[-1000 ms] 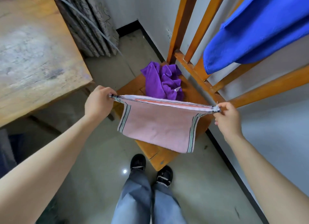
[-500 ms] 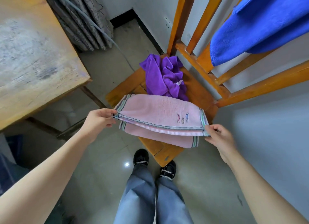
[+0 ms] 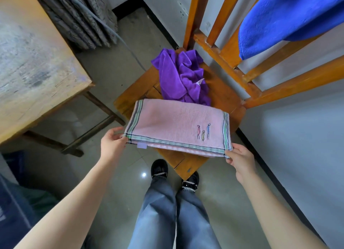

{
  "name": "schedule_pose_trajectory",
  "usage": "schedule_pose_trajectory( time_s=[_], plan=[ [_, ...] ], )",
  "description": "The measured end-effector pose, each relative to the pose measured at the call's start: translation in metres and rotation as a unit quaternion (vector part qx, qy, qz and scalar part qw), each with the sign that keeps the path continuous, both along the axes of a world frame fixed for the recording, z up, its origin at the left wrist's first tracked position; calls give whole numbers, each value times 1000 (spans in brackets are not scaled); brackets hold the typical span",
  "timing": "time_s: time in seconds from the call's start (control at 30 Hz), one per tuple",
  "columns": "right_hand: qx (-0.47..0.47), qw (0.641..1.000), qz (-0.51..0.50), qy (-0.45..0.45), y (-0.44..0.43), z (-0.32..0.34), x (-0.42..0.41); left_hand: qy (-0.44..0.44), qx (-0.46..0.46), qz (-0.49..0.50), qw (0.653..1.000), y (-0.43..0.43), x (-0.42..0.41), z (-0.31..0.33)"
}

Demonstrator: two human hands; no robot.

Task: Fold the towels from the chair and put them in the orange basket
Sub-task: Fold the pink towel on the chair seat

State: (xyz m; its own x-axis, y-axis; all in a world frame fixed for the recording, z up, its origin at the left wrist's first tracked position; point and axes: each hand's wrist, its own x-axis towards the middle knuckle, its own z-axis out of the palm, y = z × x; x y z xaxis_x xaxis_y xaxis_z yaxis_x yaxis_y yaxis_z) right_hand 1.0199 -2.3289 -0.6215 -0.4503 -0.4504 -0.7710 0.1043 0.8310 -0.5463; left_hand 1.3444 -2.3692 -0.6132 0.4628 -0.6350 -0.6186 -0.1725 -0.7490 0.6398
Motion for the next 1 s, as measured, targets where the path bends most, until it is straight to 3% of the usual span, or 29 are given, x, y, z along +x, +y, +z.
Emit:
schedule_pose_trajectory(
  time_s=[0.37,0.5,0.63,0.67,0.73,0.8,0.83,0.9,1.0],
  plan=[
    [37,993,-49,102,4,-52,15,-1,81,51,995,10,-4,-60],
    [62,985,8,159,8,-69,16,-30,101,26,994,7,-7,-74],
    [83,968,94,215,12,-64,23,-120,143,-61,981,4,-10,-73],
    [66,953,139,261,12,-60,25,-166,158,-114,967,4,-13,-71],
    [-19,880,303,366,13,-53,34,-280,139,-253,915,6,-24,-64],
    [-97,791,439,415,8,-52,46,-345,41,-390,852,3,-40,-63],
    [-116,764,476,420,1,-54,50,-355,2,-441,824,-2,-48,-64],
    [-98,770,488,400,-19,-57,54,-334,8,-515,789,-19,-62,-68],
    [-18,860,417,295,-45,-63,43,-315,96,-556,763,-42,-59,-81]
  ],
)
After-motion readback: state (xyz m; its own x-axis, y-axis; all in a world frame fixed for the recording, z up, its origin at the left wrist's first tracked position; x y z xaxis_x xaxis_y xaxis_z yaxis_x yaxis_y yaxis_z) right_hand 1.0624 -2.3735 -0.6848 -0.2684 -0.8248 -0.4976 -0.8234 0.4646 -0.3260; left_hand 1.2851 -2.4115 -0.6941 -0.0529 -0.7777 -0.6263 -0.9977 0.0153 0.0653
